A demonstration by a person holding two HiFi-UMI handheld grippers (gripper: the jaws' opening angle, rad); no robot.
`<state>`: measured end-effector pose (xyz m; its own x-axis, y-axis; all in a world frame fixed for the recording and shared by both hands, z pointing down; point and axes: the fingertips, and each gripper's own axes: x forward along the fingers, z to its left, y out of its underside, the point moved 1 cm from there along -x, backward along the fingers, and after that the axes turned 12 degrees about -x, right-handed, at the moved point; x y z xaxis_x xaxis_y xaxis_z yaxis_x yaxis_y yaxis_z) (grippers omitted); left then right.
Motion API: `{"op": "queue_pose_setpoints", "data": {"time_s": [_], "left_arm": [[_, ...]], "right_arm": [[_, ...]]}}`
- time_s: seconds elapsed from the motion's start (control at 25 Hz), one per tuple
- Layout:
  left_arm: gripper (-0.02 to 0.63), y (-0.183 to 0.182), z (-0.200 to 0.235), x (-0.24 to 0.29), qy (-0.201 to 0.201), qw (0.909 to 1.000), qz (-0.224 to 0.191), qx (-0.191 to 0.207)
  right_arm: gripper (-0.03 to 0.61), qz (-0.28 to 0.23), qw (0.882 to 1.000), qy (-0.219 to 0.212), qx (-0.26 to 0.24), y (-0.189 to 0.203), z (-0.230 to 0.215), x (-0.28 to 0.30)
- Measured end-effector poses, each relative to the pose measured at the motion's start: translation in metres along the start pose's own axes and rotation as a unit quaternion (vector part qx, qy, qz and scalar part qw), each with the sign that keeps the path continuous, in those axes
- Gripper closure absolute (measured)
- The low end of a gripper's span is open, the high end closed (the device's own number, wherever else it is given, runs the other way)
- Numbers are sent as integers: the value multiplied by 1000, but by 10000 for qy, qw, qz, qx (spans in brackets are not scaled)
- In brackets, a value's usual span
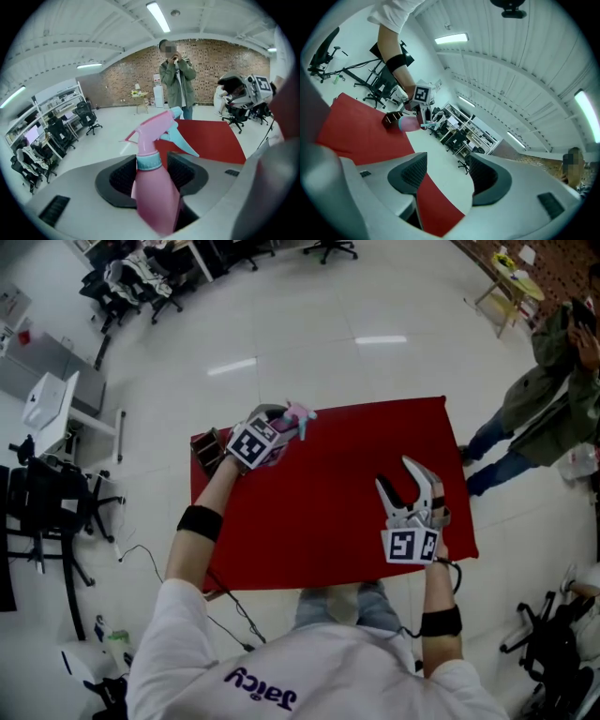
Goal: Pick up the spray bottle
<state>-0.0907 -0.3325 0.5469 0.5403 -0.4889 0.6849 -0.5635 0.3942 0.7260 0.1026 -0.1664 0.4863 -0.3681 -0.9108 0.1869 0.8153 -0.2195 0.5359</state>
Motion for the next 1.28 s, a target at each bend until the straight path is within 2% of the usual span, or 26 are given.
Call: {"op": "queue_pose_setpoints", "data": {"time_s": [0.24, 0.56, 0.88, 1.16, 1.28], "left_arm": [[403, -26, -11, -53, -375, 9956, -828, -217], [403, -17, -29, -107, -895, 9832, -1461, -638], [403, 1, -50, -154, -1464, 9583, -2192, -1102], [403, 16, -68, -188, -2014, 9264, -2833, -1446], [403, 24, -78, -194, -2185, 9172, -2964, -1523]], "right_arm": [[293, -262, 9982, 155, 514, -2, -19, 7], [293, -655, 9868, 217, 1468, -8, -31, 9], [293, -946, 9520, 161, 2906, -10, -36, -3], [293, -922, 9336, 246, 3454, 4, -39, -20], [293, -779, 9238, 265, 3738, 8, -40, -31]]}}
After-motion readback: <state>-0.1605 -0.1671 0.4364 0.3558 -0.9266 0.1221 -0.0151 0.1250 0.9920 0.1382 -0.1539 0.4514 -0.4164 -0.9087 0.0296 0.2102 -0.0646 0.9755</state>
